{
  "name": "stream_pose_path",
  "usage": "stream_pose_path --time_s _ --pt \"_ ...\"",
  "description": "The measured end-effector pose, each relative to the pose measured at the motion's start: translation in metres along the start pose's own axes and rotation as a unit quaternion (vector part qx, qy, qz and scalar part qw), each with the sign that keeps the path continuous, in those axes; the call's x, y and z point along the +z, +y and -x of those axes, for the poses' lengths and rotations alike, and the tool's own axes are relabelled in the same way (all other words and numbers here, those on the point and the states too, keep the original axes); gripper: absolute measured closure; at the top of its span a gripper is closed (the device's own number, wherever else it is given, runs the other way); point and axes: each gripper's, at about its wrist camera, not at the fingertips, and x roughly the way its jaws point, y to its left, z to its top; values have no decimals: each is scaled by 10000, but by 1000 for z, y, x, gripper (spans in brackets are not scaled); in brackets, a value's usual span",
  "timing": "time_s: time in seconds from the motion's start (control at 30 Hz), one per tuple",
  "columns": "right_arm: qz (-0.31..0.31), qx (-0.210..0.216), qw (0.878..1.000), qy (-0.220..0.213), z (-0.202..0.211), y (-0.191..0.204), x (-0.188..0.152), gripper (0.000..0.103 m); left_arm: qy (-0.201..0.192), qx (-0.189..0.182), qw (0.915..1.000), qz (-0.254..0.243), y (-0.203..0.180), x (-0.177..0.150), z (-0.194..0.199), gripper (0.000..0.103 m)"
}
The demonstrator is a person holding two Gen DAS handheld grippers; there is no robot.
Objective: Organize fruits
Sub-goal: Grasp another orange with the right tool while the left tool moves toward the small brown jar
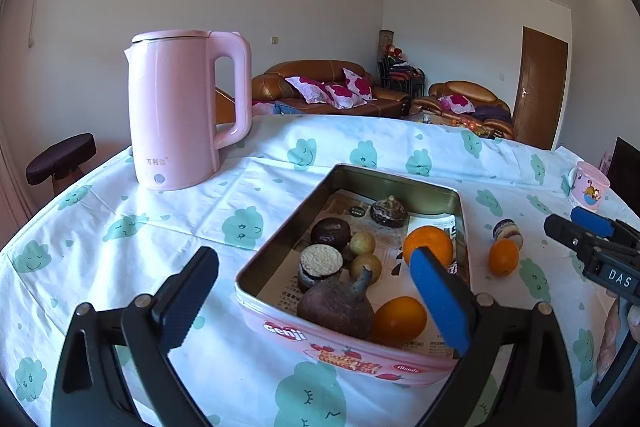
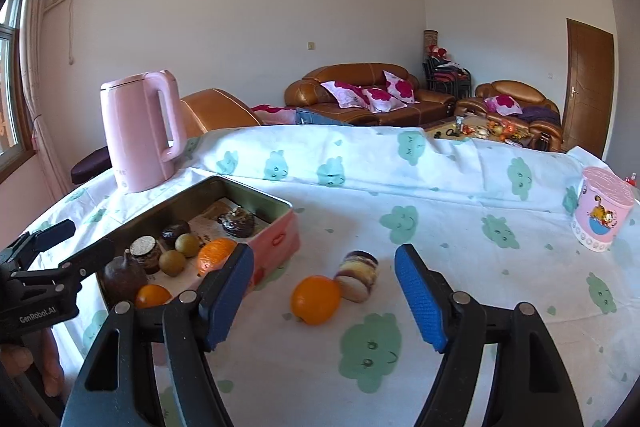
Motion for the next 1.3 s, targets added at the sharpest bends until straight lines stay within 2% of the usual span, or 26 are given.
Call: stream_pose_path --time_s 0.1,0.17,0.5,0.6,0.77,0.87,1.0,1.3 --pt "-12 -131 9998 179 -4 -10 -7 28 11 51 10000 -6 -1 0 0 4" --pt "-61 -76 9995 284 -7 -12 -8 28 36 77 10000 7 -2 0 -1 4" --pt "152 40 9943 1056 -47 14 -7 29 57 24 10000 -56 -9 4 0 4" --pt "89 124 9912 1311 -58 14 -7 40 37 -4 9999 -120 -15 8 1 2" --pt "-17 263 9869 1593 -69 12 -10 63 46 -171 9996 -227 -29 15 4 2" --pt "-71 326 9875 1539 -66 8 -10 64 31 -279 9990 -333 -41 20 5 2" --pt "-3 247 9921 1228 -50 0 -7 64 81 -471 9976 -497 -63 27 3 2" --pt "-690 -148 9937 874 -34 -77 -3 64 349 -833 9913 -959 -138 32 -23 2"
